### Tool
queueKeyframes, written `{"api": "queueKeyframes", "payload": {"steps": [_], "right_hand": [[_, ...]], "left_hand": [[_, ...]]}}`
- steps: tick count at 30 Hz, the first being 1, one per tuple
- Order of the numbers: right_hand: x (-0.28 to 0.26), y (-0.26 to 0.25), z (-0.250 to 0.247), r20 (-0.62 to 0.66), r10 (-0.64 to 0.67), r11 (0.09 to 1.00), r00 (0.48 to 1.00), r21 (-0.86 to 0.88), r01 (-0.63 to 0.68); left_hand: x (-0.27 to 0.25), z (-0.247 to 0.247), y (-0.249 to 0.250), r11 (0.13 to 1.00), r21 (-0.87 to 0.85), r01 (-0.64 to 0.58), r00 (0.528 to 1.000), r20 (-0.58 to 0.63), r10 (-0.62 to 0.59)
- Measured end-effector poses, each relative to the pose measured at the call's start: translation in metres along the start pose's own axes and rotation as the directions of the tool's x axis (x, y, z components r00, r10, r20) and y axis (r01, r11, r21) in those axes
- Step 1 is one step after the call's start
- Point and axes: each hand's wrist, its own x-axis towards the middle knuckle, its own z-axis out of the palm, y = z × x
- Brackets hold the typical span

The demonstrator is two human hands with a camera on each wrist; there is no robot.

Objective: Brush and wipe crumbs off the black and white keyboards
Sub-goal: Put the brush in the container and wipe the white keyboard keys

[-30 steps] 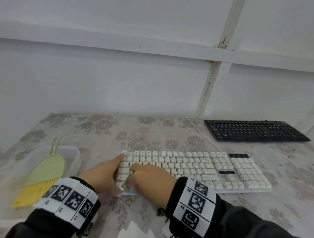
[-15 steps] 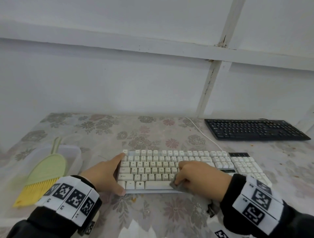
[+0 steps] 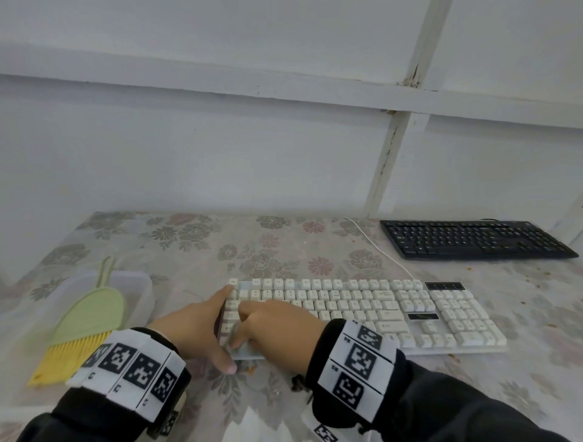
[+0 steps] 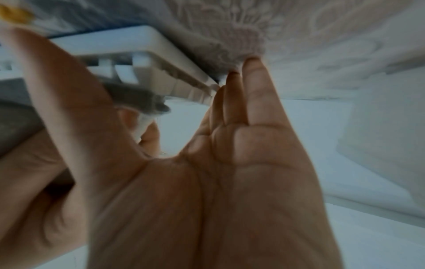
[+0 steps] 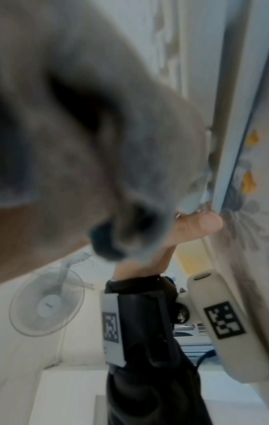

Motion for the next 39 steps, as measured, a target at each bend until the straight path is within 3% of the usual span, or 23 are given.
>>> {"api": "queueKeyframes", "payload": {"steps": [7,13,17,31,35,39], "right_hand": [[-0.039,0.025,0.01,-0.103,0.012,0.999,0.995,0.046,-0.008],[-0.082,0.054,0.015,-0.117,0.103,0.992,0.988,0.085,-0.094],[-0.112,0.075,0.017,-0.087,0.192,0.981,0.978,0.045,-0.189],[-0.148,0.099,0.002,0.036,0.28,0.958,0.959,-0.069,-0.278],[-0.156,0.103,-0.01,0.057,0.381,0.924,0.923,-0.026,-0.38],[-0.155,0.105,-0.016,-0.018,0.424,0.899,0.905,0.125,-0.419]], "left_hand": [[0.002,0.001,-0.004,0.999,-0.041,-0.035,0.999,-0.013,0.035],[0.002,0.002,-0.001,0.999,-0.019,-0.026,0.999,-0.039,0.025],[0.001,0.001,0.001,1.0,-0.007,-0.023,0.999,-0.043,0.023],[-0.003,0.0,0.001,0.999,-0.014,-0.03,0.998,-0.048,0.03],[-0.003,0.0,0.003,1.0,-0.015,-0.028,0.999,-0.047,0.027],[-0.005,-0.001,0.006,1.0,-0.005,-0.021,0.999,-0.039,0.021]]}}
